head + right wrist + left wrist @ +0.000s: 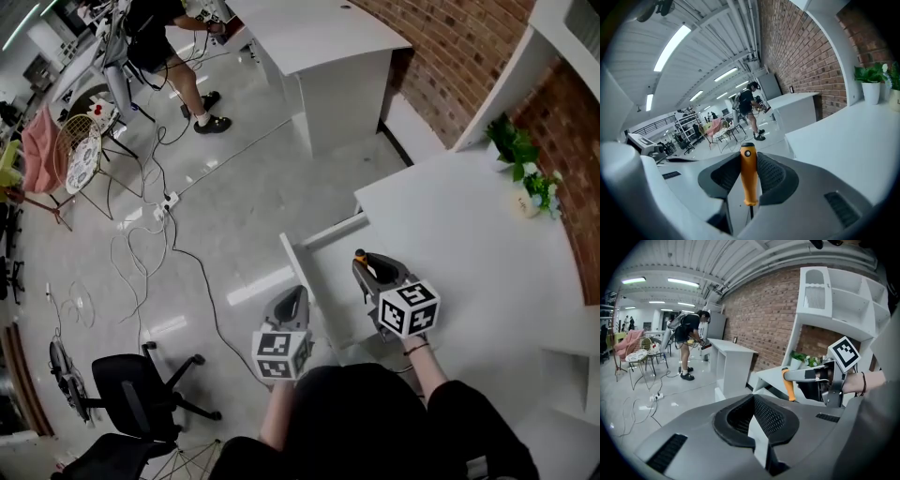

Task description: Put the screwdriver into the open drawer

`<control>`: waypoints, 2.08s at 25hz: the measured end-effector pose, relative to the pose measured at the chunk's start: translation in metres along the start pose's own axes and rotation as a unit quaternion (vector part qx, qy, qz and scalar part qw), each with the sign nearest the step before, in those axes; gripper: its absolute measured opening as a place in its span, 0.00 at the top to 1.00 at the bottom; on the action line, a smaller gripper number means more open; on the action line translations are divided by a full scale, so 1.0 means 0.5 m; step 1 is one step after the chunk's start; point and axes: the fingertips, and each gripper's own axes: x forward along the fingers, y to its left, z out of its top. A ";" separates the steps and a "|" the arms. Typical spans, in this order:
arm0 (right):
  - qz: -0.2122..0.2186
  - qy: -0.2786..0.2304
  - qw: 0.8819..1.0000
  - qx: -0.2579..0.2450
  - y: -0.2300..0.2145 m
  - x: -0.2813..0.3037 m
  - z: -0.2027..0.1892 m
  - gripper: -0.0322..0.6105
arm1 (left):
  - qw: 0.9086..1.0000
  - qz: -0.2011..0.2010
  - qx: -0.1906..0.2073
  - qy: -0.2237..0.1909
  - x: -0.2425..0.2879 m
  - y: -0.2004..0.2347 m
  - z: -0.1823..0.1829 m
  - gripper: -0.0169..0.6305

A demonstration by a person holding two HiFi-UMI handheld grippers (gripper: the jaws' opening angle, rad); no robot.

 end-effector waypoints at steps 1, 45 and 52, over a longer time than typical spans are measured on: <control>0.000 0.007 1.000 -0.001 -0.004 0.010 -0.007 0.77 | 1.000 0.001 -0.002 0.003 0.005 0.003 -0.003 0.96; -0.045 0.241 0.970 0.008 -0.138 0.331 -0.374 0.78 | 0.996 0.024 -0.060 0.068 0.090 0.136 -0.130 0.96; -0.054 0.254 0.966 0.011 -0.142 0.346 -0.399 0.77 | 0.995 0.026 -0.063 0.073 0.089 0.144 -0.137 0.96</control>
